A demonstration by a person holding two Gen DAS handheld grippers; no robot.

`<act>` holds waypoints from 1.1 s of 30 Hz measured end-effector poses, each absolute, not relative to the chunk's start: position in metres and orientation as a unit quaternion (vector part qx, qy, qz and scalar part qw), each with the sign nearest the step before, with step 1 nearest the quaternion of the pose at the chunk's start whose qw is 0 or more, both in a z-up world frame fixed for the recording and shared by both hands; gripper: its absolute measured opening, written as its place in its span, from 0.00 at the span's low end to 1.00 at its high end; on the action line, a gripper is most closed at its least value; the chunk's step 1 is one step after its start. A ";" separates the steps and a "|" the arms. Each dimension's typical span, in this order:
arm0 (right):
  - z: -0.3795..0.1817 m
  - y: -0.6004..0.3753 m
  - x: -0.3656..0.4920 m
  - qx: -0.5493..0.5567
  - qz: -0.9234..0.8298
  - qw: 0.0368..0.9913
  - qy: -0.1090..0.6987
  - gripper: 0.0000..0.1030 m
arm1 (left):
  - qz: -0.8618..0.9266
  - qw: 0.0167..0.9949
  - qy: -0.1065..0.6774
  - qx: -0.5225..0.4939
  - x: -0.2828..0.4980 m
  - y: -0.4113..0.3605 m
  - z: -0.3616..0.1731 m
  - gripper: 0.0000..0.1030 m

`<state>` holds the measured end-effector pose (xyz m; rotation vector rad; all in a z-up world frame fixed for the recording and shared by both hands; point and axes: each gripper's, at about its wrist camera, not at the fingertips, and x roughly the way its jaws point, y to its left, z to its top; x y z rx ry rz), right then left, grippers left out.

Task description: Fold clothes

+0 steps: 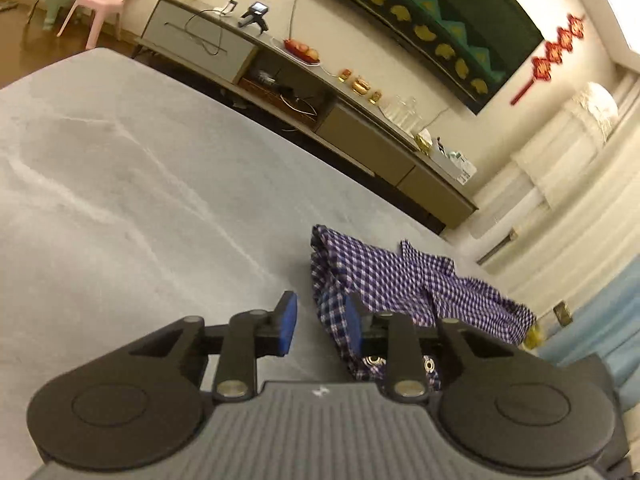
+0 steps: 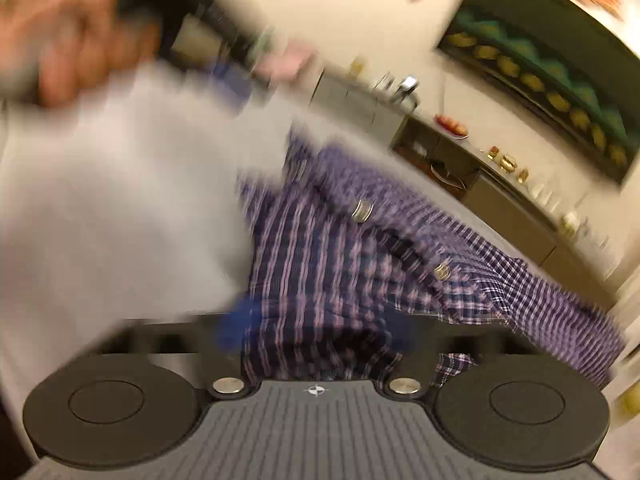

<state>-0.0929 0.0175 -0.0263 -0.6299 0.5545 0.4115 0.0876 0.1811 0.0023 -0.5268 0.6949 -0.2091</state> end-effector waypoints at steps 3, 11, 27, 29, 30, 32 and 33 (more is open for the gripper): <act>-0.002 0.024 -0.086 -0.291 0.188 0.903 0.254 0.01 | -0.091 0.912 0.321 -0.240 0.079 0.184 0.007 0.25; 0.037 -0.036 -0.066 -0.176 0.179 0.939 0.236 0.00 | -0.100 0.921 0.297 -0.233 0.075 0.188 0.020 0.28; 0.029 -0.174 -0.015 0.015 0.133 0.955 0.263 0.83 | -0.154 0.950 0.243 0.126 0.064 0.050 -0.009 0.63; 0.028 -0.191 -0.009 0.039 0.127 0.955 0.266 0.92 | -0.164 0.946 0.221 0.171 0.075 0.032 -0.010 0.70; 0.028 -0.199 -0.006 0.051 0.123 0.954 0.267 0.92 | -0.169 0.943 0.216 0.189 0.083 0.024 -0.011 0.71; 0.031 -0.213 -0.006 0.070 0.124 0.954 0.263 0.92 | -0.188 0.933 0.217 0.217 0.100 0.009 -0.013 0.72; 0.033 -0.219 -0.009 0.078 0.127 0.954 0.259 0.91 | -0.202 0.926 0.218 0.232 0.109 0.000 -0.016 0.72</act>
